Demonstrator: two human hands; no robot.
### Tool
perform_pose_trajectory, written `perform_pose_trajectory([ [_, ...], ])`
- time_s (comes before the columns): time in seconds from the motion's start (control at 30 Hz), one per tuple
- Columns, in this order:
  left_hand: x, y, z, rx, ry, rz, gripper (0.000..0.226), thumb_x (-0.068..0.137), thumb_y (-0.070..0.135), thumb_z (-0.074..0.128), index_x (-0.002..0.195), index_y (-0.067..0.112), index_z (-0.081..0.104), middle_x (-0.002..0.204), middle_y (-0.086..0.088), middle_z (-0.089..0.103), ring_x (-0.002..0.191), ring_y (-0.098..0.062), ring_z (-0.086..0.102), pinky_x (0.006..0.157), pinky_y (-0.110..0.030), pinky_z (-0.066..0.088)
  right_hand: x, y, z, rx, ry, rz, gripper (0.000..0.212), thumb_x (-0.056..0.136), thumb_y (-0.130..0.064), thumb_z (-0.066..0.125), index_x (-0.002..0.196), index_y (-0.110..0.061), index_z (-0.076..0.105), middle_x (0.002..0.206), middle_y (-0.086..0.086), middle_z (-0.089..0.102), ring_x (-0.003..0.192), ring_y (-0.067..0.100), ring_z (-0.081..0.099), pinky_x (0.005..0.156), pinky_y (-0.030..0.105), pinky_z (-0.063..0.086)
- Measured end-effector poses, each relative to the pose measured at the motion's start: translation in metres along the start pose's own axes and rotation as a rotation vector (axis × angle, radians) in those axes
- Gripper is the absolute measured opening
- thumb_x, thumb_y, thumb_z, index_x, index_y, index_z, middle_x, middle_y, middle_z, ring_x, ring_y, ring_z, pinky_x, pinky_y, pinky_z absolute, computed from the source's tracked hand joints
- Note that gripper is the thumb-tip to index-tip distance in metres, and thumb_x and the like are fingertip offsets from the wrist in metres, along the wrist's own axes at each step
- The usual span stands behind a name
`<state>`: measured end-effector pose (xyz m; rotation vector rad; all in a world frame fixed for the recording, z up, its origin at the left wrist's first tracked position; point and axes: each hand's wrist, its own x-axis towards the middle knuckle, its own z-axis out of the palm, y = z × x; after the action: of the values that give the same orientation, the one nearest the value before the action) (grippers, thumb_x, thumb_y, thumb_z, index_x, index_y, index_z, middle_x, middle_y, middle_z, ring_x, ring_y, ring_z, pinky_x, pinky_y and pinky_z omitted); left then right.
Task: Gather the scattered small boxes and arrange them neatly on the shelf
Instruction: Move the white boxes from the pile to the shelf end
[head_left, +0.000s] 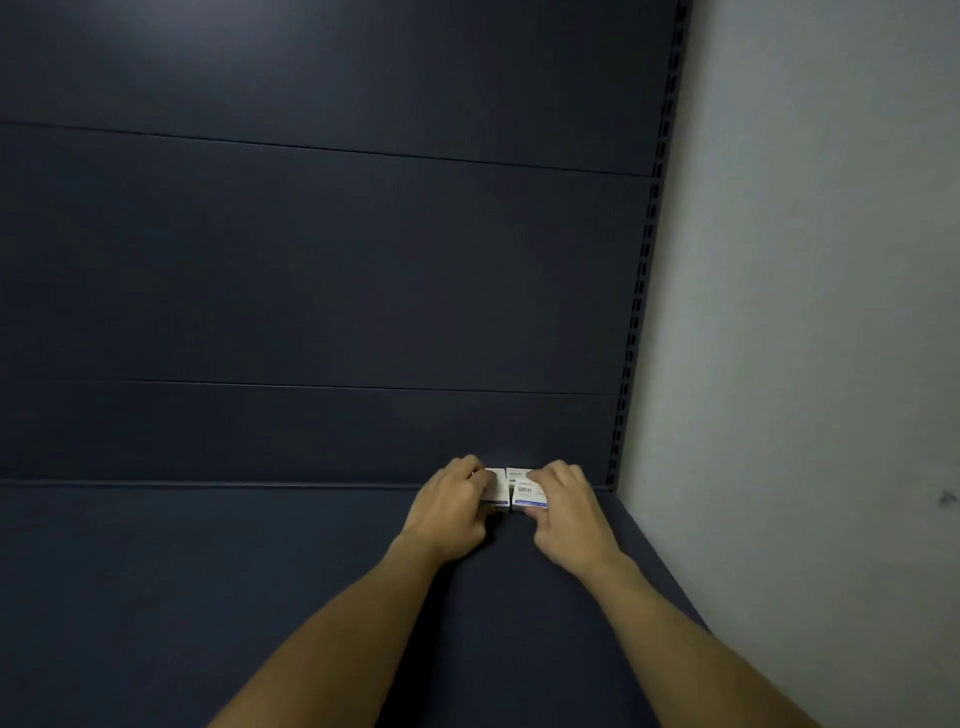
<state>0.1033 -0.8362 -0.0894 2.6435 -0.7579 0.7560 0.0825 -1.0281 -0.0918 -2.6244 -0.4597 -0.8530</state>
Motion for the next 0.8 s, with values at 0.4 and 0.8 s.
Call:
perform_pose_trajectory([
  [0.4, 0.006, -0.007, 0.015, 0.013, 0.015, 0.023, 0.037, 0.090, 0.030, 0.060, 0.122, 0.014, 0.066, 0.116, 0.003, 0.054, 0.101, -0.019, 0.051, 0.091, -0.035, 0.046, 0.015, 0.018, 0.015, 0.181, 0.049, 0.047, 0.042, 0.080, -0.003, 0.072, 0.120, -0.014, 0.062, 0.111, -0.006, 0.052, 0.100, 0.012, 0.044, 0.092, 0.024, 0.042],
  [0.8, 0.005, -0.007, 0.016, 0.028, -0.005, 0.009, 0.043, 0.096, 0.035, 0.055, 0.134, 0.015, 0.059, 0.124, 0.003, 0.049, 0.107, -0.019, 0.041, 0.096, -0.035, 0.045, 0.014, 0.025, 0.016, 0.227, 0.053, 0.090, 0.044, 0.080, -0.002, 0.072, 0.122, -0.012, 0.065, 0.110, -0.008, 0.051, 0.101, 0.011, 0.044, 0.090, 0.014, 0.032],
])
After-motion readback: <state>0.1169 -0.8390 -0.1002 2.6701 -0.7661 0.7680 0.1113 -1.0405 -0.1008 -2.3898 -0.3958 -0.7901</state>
